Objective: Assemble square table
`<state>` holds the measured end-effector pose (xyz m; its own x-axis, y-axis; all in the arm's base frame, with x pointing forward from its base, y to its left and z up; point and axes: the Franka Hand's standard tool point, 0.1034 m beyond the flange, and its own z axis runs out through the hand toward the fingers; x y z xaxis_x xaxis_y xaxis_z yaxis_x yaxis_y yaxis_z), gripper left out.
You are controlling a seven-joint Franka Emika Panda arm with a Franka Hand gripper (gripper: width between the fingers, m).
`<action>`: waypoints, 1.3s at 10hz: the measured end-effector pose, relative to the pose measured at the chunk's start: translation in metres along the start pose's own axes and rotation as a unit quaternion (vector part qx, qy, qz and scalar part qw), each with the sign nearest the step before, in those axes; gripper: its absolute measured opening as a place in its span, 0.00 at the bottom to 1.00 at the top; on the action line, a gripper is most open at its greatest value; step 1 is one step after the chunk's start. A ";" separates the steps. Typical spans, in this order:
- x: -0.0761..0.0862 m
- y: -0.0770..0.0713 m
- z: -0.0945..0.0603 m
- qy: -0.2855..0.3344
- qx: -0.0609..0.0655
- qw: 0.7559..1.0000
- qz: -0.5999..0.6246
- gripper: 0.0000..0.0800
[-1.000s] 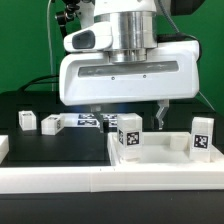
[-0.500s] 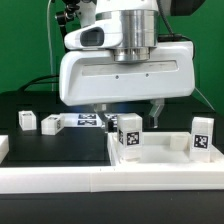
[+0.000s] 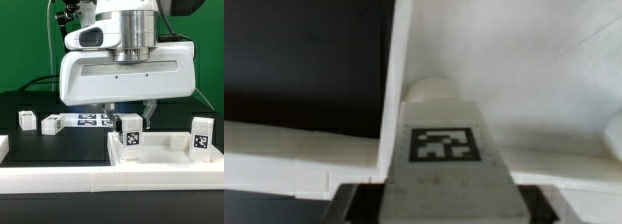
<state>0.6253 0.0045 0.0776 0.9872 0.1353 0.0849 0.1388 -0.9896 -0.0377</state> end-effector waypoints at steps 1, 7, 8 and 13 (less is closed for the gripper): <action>0.000 0.000 0.000 0.000 0.002 0.998 0.055 0.36; -0.001 0.002 0.001 0.009 0.005 0.928 0.373 0.36; -0.001 0.003 0.001 0.010 0.005 0.892 0.452 0.36; -0.002 0.003 0.002 0.007 0.009 0.795 0.607 0.36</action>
Offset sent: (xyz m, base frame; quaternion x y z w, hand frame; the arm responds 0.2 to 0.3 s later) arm -0.0076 0.0029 -0.0030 0.0041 0.0043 0.2403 0.9707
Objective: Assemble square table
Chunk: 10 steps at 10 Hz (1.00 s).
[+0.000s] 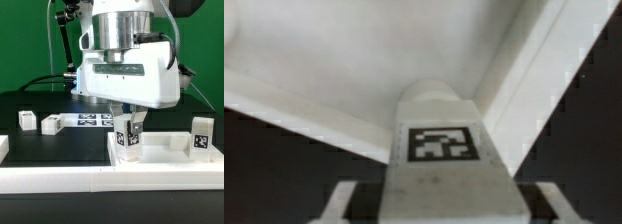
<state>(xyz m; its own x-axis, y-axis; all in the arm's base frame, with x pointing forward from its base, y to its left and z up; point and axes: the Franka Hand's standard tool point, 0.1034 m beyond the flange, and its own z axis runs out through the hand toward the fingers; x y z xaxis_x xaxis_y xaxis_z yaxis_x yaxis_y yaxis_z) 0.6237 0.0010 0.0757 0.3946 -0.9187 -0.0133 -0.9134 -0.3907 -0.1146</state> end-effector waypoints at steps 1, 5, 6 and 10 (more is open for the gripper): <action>0.000 0.000 0.000 -0.002 0.001 0.999 0.037 0.36; -0.002 0.001 0.001 -0.010 0.003 0.991 0.136 0.36; -0.002 0.001 0.001 -0.010 0.004 0.993 0.122 0.36; -0.007 0.000 0.002 -0.011 0.001 0.999 0.041 0.77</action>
Offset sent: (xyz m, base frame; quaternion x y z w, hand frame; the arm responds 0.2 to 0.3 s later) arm -0.0006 0.0003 -0.0001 -0.0021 0.0015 0.1885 0.9821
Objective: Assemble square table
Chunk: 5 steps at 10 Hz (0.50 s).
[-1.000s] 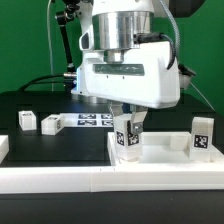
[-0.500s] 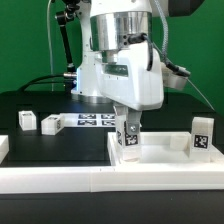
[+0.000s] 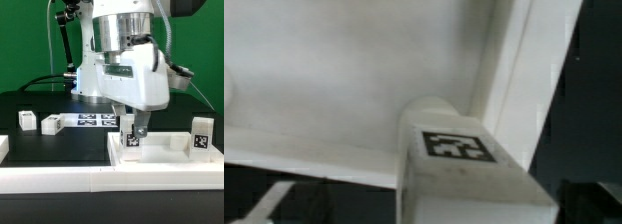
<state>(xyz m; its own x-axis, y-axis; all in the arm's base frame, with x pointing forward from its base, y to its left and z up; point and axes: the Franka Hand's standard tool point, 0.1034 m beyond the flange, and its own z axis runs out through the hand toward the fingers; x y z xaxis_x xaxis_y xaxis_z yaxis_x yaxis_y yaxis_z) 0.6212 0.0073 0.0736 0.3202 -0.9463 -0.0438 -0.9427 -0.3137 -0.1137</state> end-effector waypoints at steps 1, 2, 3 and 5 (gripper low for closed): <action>-0.001 0.000 0.000 0.000 -0.001 0.998 -0.065 0.80; -0.001 0.000 0.000 0.001 -0.004 0.992 -0.123 0.81; -0.002 0.000 0.000 0.000 -0.005 0.986 -0.165 0.81; -0.001 0.000 0.000 0.000 -0.005 0.960 -0.282 0.81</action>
Offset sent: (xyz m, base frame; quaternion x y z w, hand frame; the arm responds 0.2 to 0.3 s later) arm 0.0057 0.0012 -0.0001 -0.0063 -0.0143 -0.2823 0.9592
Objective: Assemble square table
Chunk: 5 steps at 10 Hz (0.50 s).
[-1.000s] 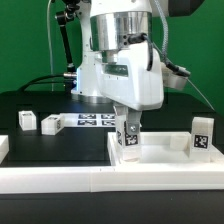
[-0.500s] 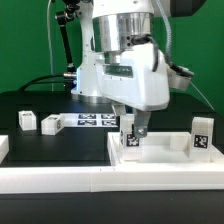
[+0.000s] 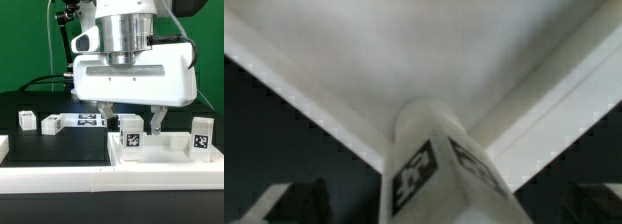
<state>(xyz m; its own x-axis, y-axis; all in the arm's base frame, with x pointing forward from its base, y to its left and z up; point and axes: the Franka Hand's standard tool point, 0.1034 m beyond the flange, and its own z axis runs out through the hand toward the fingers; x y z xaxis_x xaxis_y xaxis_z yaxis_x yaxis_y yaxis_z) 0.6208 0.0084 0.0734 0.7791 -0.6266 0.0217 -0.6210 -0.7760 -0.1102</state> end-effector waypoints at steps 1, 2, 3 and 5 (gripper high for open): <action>0.000 -0.001 0.000 0.001 -0.001 0.999 -0.034 0.81; 0.001 -0.002 -0.001 0.004 -0.008 0.995 -0.100 0.81; 0.001 -0.003 -0.002 0.006 -0.010 0.991 -0.136 0.81; 0.001 -0.004 -0.002 0.008 -0.015 0.978 -0.207 0.81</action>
Offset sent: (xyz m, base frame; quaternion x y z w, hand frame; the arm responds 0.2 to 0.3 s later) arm 0.0042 0.0017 0.0015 -0.0316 -0.0082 -0.2337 0.9718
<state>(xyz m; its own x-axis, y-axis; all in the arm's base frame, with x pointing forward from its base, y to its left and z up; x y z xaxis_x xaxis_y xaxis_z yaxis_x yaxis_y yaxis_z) 0.6237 0.0111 0.0756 0.9628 -0.2599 0.0737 -0.2560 -0.9649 -0.0590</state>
